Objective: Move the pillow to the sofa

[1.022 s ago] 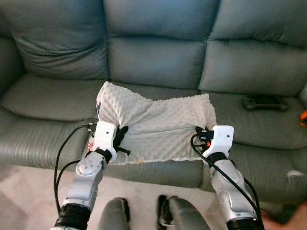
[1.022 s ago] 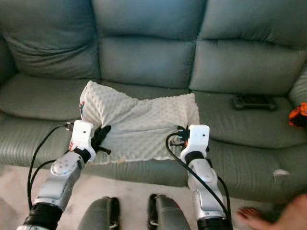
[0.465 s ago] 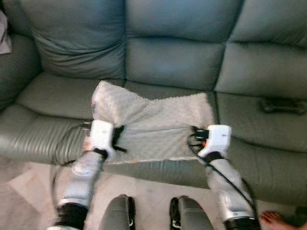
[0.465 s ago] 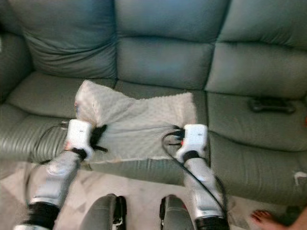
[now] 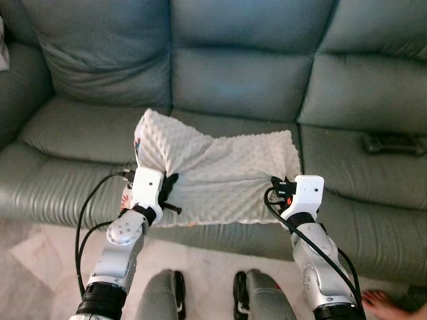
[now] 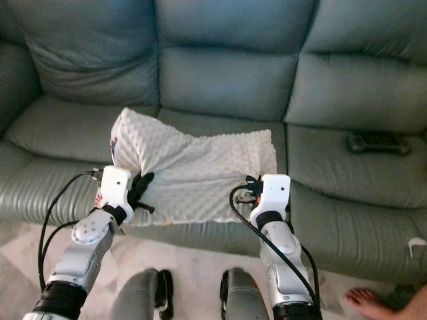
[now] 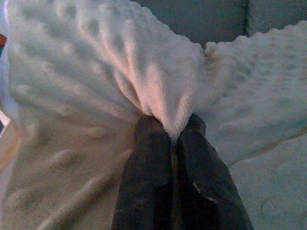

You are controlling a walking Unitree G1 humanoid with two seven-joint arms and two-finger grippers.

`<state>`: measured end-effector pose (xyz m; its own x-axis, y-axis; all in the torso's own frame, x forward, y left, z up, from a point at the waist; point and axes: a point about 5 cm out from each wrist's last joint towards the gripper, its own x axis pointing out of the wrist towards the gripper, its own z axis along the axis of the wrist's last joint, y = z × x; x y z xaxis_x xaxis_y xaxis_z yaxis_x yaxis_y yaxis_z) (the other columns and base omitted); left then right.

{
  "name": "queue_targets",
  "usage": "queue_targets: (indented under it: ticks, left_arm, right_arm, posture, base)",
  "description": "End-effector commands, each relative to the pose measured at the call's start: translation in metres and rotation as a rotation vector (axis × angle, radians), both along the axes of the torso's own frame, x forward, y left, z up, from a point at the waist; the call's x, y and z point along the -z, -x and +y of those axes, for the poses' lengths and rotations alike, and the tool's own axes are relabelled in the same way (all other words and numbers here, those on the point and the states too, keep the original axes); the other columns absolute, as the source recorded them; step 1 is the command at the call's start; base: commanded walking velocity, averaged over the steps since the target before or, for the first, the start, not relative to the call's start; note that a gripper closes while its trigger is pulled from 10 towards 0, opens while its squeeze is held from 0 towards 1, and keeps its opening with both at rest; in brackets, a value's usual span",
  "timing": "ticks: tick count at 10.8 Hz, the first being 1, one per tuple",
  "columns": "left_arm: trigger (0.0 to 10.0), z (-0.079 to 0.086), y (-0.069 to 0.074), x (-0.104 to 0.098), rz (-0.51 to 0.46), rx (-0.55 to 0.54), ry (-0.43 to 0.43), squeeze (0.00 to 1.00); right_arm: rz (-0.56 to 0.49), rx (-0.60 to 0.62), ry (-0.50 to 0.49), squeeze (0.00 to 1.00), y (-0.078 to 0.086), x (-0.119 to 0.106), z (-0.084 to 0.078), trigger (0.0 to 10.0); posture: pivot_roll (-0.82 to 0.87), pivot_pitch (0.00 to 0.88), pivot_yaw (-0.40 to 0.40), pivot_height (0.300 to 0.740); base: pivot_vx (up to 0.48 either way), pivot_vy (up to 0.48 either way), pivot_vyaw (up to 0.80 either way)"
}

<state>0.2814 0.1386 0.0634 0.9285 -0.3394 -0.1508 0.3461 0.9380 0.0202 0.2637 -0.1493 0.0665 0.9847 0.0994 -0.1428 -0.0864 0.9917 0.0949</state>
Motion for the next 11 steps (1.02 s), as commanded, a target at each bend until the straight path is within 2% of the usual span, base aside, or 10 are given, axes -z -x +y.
queue_targets:
  ticks: [1, 4, 11]
  left_arm:
    - [10.0, 0.0008, 0.0018, 0.0016, -0.003, 0.002, -0.015, 0.0]
    - [10.0, 0.0, 0.0019, 0.0024, -0.002, 0.005, -0.022, 0.0]
    - [10.0, -0.0046, 0.0013, -0.0001, 0.005, 0.048, 0.023, 0.0]
  right_arm:
    - [-0.009, 0.0, -0.002, 0.0, 0.0017, -0.001, 0.0016, 10.0]
    - [-0.014, -0.003, -0.009, 0.0, 0.0021, -0.0013, 0.0024, 10.0]
    - [-0.016, 0.004, -0.004, 0.0, 0.0009, -0.0018, 0.0003, 10.0]
  posture:
    - [-0.07, 0.194, 0.017, 0.658]
    - [-0.07, 0.197, 0.02, 0.614]
    - [-0.07, 0.195, 0.018, 0.614]
  base:
    - [0.0, 0.0, 0.0]
    - [0.0, 0.0, 0.0]
    - [0.0, 0.0, 0.0]
